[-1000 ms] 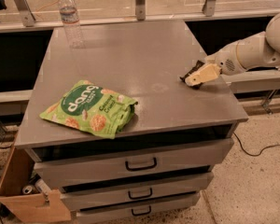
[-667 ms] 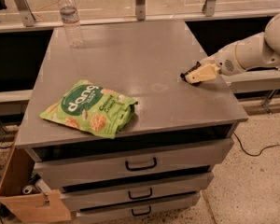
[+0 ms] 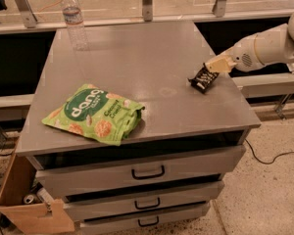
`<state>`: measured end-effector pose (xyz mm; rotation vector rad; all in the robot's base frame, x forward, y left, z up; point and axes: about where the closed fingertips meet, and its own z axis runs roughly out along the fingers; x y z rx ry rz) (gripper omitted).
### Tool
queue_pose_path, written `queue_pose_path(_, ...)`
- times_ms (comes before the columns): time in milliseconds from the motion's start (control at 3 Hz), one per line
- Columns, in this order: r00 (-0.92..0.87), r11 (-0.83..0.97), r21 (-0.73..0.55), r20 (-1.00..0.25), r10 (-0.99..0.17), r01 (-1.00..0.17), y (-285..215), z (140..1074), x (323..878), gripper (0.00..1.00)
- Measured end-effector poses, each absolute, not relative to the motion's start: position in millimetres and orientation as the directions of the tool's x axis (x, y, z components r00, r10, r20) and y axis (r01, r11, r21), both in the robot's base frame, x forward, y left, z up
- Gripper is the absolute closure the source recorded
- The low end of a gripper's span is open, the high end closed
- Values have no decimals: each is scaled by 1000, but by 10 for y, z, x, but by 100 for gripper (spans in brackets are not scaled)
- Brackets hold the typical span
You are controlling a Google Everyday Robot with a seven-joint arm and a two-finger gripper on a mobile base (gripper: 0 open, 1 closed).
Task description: Move rxbar chocolate near water bottle
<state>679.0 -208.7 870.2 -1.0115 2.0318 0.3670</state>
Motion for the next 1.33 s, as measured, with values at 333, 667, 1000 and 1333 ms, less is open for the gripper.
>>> queue_pose_path(333,-224,599,-183,-812,-539,-779,-2034,9246,6813,100)
queue_pose_path(667,-224,599,-183,-812,-539,-780,-2033,9246,6813,100)
queue_pose_path(1000,-214,605,-161,-839,-500,-780,-1956,9167,6932,100)
queue_pose_path(1333,-190,604,-132,-878,-439,-786,-1687,9060,7290,100)
